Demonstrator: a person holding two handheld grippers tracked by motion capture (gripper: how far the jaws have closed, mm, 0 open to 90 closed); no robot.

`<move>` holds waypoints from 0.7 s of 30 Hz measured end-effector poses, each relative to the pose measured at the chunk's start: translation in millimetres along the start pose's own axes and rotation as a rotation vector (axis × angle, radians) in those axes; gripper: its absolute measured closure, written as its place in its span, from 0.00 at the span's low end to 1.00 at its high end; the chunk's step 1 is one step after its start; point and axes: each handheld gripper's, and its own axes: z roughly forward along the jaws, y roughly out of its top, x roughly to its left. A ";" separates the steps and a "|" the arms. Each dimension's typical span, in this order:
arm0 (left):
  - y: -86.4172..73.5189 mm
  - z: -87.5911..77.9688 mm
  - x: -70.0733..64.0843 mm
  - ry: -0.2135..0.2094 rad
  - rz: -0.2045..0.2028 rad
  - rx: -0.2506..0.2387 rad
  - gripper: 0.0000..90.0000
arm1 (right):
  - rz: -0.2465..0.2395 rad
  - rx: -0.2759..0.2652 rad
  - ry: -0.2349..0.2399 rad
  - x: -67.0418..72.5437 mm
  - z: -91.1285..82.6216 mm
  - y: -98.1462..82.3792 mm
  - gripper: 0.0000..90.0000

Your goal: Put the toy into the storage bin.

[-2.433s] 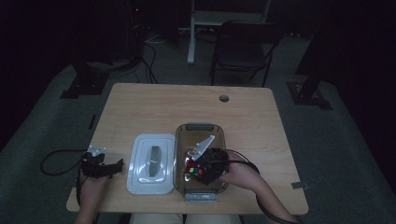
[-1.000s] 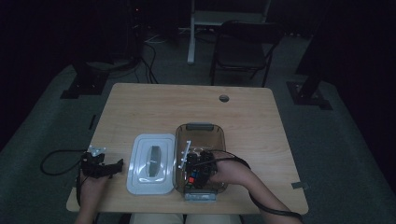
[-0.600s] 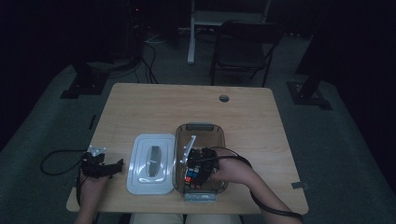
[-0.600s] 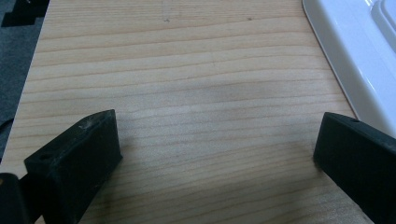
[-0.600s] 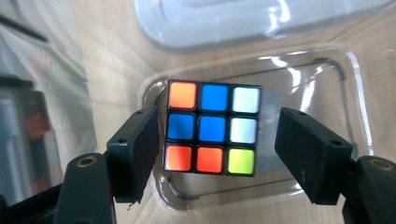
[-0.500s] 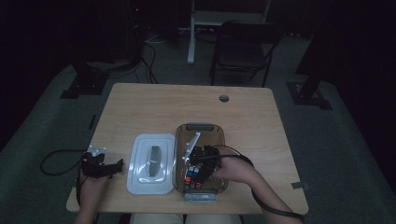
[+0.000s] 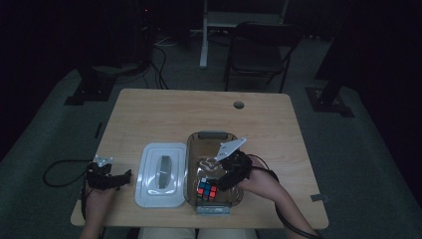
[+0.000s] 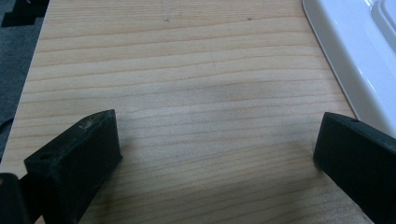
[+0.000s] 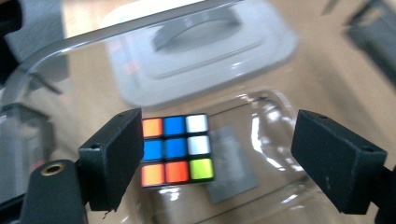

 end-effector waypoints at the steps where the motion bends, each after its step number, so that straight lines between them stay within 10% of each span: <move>1: 0.0 0.0 -0.1 -0.002 0.003 0.000 0.01 | 0.010 -0.018 -0.013 -1.2 -1.9 -2.0 0.17; 21: 0.0 0.1 -0.2 -0.002 0.001 -0.001 0.01 | 0.263 -0.337 -0.259 -35.7 -46.3 -52.8 0.13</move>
